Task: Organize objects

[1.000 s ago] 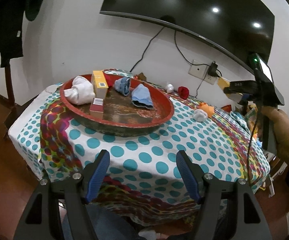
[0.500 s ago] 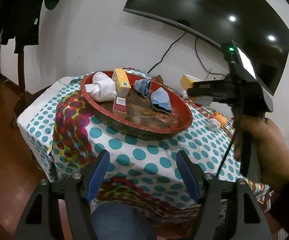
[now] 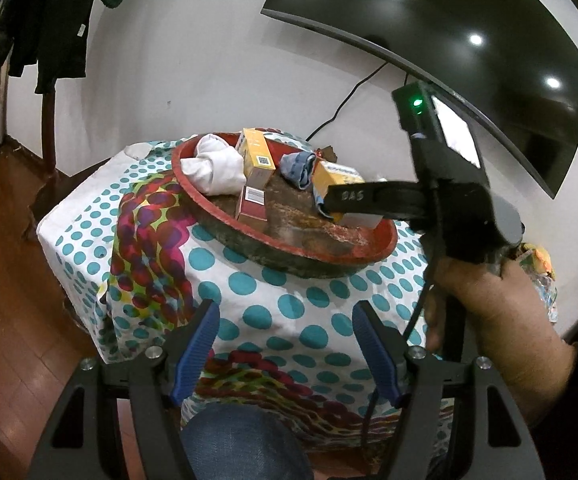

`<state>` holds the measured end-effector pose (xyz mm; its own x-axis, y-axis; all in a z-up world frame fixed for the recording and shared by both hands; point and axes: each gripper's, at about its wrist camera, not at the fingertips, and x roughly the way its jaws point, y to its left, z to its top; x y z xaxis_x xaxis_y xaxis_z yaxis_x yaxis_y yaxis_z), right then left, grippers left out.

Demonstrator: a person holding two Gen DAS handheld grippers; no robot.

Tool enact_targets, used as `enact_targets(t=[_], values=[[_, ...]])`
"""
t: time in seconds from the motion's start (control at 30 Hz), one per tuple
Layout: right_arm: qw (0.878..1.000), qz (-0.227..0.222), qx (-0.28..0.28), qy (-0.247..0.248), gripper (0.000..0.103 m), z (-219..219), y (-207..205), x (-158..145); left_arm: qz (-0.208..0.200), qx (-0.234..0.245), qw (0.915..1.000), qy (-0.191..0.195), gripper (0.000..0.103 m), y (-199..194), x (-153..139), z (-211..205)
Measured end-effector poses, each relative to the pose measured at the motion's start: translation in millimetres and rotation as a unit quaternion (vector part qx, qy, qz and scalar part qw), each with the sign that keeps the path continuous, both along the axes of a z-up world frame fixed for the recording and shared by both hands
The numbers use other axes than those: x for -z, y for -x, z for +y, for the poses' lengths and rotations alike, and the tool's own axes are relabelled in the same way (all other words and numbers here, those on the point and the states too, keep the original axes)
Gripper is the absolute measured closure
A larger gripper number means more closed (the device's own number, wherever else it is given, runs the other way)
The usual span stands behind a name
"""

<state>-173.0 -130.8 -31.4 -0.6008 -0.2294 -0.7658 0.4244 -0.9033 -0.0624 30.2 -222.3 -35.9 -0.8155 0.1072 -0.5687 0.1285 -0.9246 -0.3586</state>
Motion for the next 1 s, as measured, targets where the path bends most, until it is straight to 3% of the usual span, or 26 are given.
enact_targets(t=[0.7, 0.73, 0.77, 0.83, 1.0], values=[[0.999, -0.044, -0.014, -0.017, 0.052, -20.7, 7.8, 40.1, -0.009, -0.004, 0.9999, -0.011, 0.032, 5.0, 4.6, -6.2], [0.999, -0.051, -0.012, -0.016, 0.049, -20.6, 9.3, 42.0, -0.008, -0.004, 0.9999, -0.01, 0.032, 4.6, 4.3, -6.1], [0.998, -0.054, -0.009, -0.009, 0.039, -18.1, 10.4, 41.5, -0.004, -0.004, 0.9999, -0.009, 0.032, 3.9, 3.4, -5.9], [1.0, -0.027, -0.002, 0.006, 0.024, -10.1, 6.5, 28.4, 0.014, -0.003, 0.9999, -0.005, 0.032, -0.2, -2.3, -4.5], [0.995, 0.046, 0.018, 0.087, 0.008, 44.7, -2.1, -29.1, 0.096, 0.009, 0.995, 0.025, 0.032, -18.0, -25.4, 7.3]])
